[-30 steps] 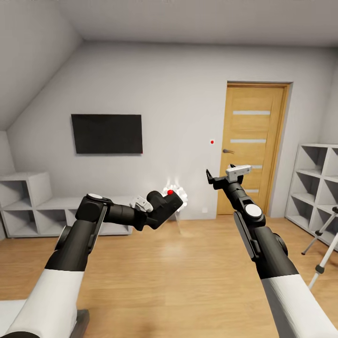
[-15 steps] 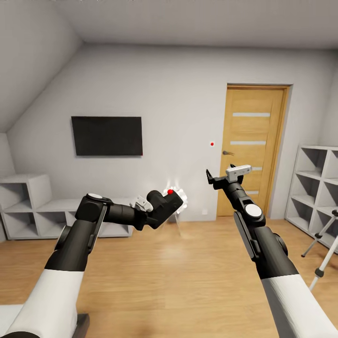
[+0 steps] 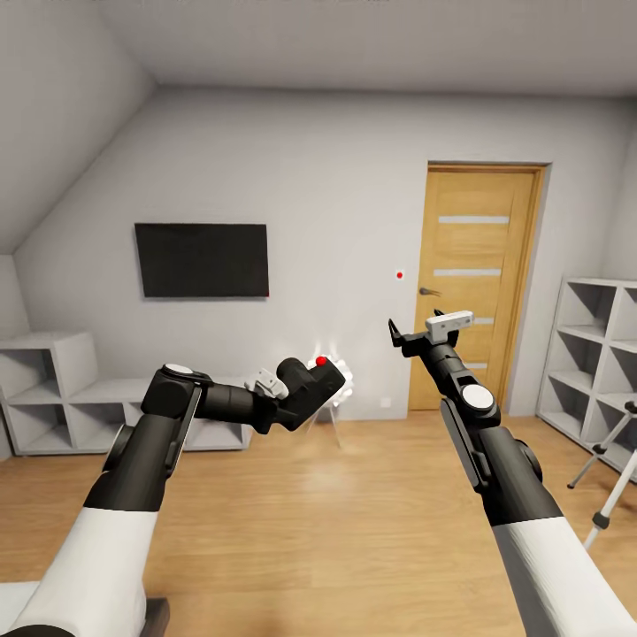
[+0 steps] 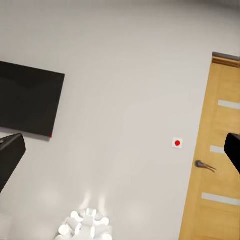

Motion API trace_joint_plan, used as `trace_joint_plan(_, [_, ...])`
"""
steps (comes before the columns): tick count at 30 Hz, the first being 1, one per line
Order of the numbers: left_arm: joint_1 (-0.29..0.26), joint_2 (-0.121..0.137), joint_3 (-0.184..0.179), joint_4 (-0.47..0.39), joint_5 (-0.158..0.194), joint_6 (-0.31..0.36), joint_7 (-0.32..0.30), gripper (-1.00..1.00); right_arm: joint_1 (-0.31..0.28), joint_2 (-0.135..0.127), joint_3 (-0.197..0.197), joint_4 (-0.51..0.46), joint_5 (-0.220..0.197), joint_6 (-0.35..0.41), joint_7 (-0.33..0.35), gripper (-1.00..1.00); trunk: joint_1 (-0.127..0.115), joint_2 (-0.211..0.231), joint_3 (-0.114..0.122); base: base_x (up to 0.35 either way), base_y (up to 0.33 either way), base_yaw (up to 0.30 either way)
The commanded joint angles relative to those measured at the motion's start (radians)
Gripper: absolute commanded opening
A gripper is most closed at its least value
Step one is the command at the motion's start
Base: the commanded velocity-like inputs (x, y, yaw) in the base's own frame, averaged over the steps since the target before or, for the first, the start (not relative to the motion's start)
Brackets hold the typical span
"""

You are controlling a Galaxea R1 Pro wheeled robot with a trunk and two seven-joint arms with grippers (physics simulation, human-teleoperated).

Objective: Attach the digital camera to the camera tripod in the bedroom.

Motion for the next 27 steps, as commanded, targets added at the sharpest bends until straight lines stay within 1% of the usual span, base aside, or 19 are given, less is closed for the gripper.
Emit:
trace_joint_plan(1, [-0.001,-0.001,0.001,-0.001,-0.01,0.01,-0.013,-1.0,-0.001,0.0,0.001,-0.002,0.008,0.006,0.002,1.0,-0.004,0.007,0.002,0.0,0.0,0.0])
trace_joint_plan(27, [-0.001,-0.002,-0.001,-0.014,-0.01,0.01,-0.014,-1.0,-0.001,-0.001,0.0,-0.001,0.008,0.006,0.002,1.0,-0.104,0.189,0.083,0.0,0.0,0.0])
